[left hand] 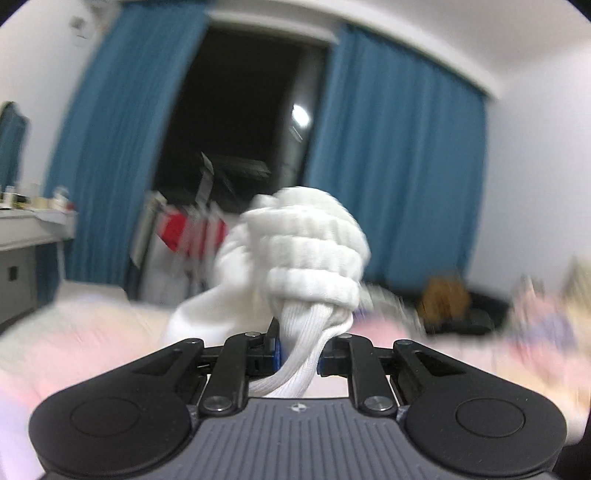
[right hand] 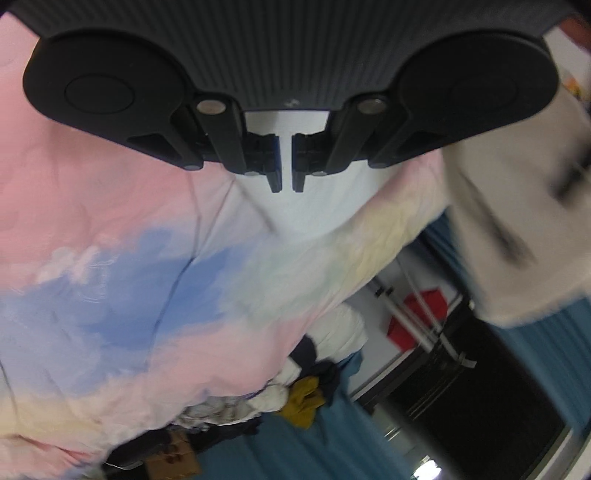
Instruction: Fold clothes
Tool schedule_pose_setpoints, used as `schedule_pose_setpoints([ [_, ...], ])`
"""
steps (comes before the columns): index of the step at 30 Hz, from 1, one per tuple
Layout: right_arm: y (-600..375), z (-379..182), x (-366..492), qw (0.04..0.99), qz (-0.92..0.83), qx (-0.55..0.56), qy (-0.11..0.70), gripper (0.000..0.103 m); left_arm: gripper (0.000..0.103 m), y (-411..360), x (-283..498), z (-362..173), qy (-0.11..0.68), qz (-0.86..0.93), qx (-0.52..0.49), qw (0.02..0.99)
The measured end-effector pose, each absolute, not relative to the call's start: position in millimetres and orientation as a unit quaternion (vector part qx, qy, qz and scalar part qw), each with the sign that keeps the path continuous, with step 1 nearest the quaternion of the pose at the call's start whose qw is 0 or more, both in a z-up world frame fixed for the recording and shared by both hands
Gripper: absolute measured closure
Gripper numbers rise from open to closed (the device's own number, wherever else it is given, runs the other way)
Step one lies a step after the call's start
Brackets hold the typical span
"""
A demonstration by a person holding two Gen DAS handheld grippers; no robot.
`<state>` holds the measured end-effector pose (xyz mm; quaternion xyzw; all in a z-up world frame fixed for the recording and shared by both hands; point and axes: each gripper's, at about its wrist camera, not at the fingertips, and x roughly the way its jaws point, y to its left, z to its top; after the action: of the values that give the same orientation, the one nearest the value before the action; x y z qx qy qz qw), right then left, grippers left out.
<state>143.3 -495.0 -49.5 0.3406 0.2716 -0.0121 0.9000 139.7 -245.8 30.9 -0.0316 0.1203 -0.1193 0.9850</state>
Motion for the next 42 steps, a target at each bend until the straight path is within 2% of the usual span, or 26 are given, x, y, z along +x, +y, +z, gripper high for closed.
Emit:
schedule_pose_setpoints([
  [4, -516.1, -53.6, 142.8, 0.891, -0.026, 0.364, 0.269, 0.094, 0.086, -308.2, 156.6, -32.7, 0.221, -0.154, 0.066, 0.961],
  [10, -522.1, -48.9, 145.1, 0.892, 0.011, 0.364, 0.267, 0.094, 0.081, -324.6, 176.0, -52.4, 0.225, -0.162, 0.092, 0.956],
  [13, -524.3, -49.6, 150.3, 0.885, 0.041, 0.374, 0.275, 0.094, 0.071, -318.6, 191.9, -49.3, 0.237, -0.179, 0.103, 0.949],
  [14, -525.5, -51.4, 152.2, 0.881, 0.049, 0.380, 0.279, 0.094, 0.063, -306.2, 197.8, -50.7, 0.246, -0.187, 0.107, 0.945],
  [16, -527.0, -54.6, 154.7, 0.874, 0.055, 0.392, 0.283, 0.094, 0.058, -254.7, 182.4, -59.6, 0.260, -0.204, 0.115, 0.937],
  [18, -528.4, -57.6, 157.0, 0.867, 0.058, 0.404, 0.286, 0.092, 0.046, -239.0, 161.3, -60.9, 0.263, -0.213, 0.130, 0.932],
  [20, -528.5, -59.1, 159.7, 0.862, 0.062, 0.411, 0.291, 0.084, 0.044, -224.3, 134.6, -60.4, 0.262, -0.216, 0.151, 0.928],
  [22, -527.6, -59.6, 162.6, 0.859, 0.069, 0.416, 0.291, 0.063, 0.043, -209.3, 114.8, -55.1, 0.264, -0.216, 0.171, 0.924],
  [25, -523.6, -60.4, 167.5, 0.851, 0.093, 0.429, 0.290, 0.043, 0.042, -182.3, 84.9, -48.5, 0.258, -0.208, 0.198, 0.923],
  [27, -519.3, -59.3, 170.9, 0.848, 0.111, 0.431, 0.288, 0.034, 0.035, -171.4, 49.3, -44.3, 0.248, -0.190, 0.212, 0.926],
  [30, -502.8, -50.2, 179.3, 0.865, 0.131, 0.392, 0.286, 0.021, 0.033, -153.3, 42.5, -46.9, 0.259, -0.173, 0.191, 0.931],
  [34, -473.3, -44.0, 197.7, 0.896, 0.135, 0.297, 0.302, 0.018, 0.033, -142.2, 46.1, -53.6, 0.269, -0.174, 0.177, 0.931],
  [38, -454.0, -53.0, 213.1, 0.913, 0.109, 0.220, 0.326, 0.020, 0.033, -136.8, 48.8, -57.6, 0.270, -0.176, 0.177, 0.930],
  [42, -464.7, -65.2, 220.2, 0.899, 0.109, 0.266, 0.332, 0.020, 0.033, -129.4, 56.1, -58.0, 0.272, -0.181, 0.163, 0.931],
])
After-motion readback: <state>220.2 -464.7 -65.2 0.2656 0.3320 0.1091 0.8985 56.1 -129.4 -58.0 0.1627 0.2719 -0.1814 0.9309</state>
